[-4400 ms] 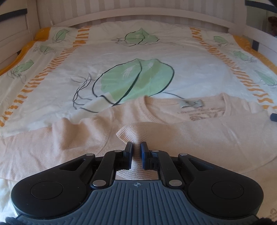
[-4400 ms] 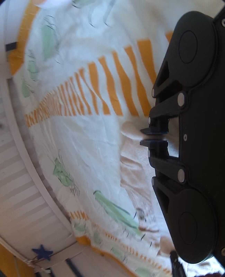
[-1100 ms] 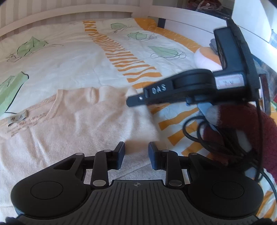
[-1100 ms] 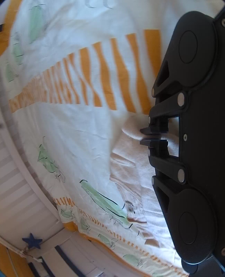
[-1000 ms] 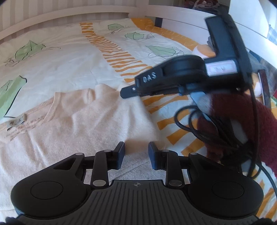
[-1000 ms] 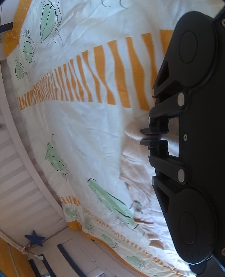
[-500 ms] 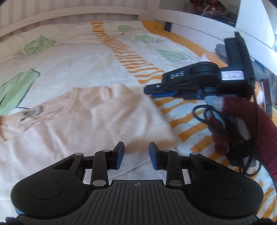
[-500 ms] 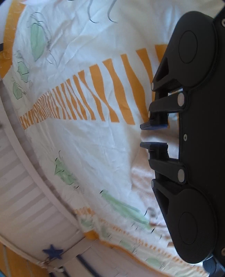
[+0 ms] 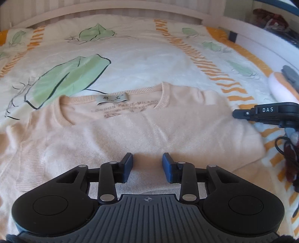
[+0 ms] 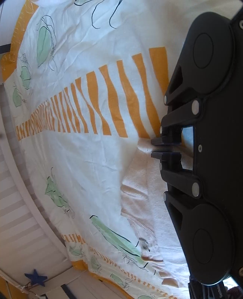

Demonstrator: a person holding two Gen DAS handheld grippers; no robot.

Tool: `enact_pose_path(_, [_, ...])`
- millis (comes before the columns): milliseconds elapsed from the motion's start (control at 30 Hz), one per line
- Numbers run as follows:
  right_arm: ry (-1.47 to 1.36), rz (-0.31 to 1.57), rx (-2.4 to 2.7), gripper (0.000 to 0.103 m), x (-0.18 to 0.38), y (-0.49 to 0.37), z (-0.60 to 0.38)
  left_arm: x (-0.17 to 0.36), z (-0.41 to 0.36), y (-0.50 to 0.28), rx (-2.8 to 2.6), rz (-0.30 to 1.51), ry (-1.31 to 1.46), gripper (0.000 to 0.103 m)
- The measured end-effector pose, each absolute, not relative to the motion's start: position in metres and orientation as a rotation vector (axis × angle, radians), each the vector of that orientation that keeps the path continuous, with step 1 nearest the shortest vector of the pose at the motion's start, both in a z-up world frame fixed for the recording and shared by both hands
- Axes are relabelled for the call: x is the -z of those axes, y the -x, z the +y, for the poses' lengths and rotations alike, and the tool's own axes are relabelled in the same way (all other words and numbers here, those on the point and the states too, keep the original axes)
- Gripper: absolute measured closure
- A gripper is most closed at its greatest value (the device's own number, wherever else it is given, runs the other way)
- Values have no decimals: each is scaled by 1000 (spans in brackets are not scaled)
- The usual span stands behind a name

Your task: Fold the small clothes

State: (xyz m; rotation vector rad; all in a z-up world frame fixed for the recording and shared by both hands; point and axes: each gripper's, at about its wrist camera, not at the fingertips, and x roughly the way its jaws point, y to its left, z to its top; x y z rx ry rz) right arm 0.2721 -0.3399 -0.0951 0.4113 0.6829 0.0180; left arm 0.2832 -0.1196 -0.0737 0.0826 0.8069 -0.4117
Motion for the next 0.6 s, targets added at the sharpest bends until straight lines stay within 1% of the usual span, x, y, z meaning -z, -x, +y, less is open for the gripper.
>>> enact_pose_path(33, [-411,665,-11,60,93,-269,-339,74,-116,-282,423,802,-76,59])
enact_pose_path(67, [-408,641,-9,37,90,-266,-338,74,-116,-282,438,801,-73,51])
enact_pose_path(100, [-397,620,-4,11,87,-262,-337,75,-117,-282,456,799,-72,45])
enact_pose_path(133, [-382,605,1,5,82,-258,-335,77,-118,-281,485,799,-75,31])
enact_pose_path(167, [-364,596,13,5,78,-253,-332,77,-120,-281,508,800,-80,19])
enact_pose_path(233, [-329,579,26,4,68,-243,-324,79,-125,-280,528,800,-102,13])
enact_pose_path(300, [-298,563,27,0,60,-230,-316,77,-127,-276,513,788,-113,13])
enact_pose_path(500, [-243,541,13,0,37,-195,-286,58,-96,-252,444,765,-55,12])
enact_pose_path(600, [-253,558,1,0,34,-179,-267,45,-70,-236,390,745,-51,10])
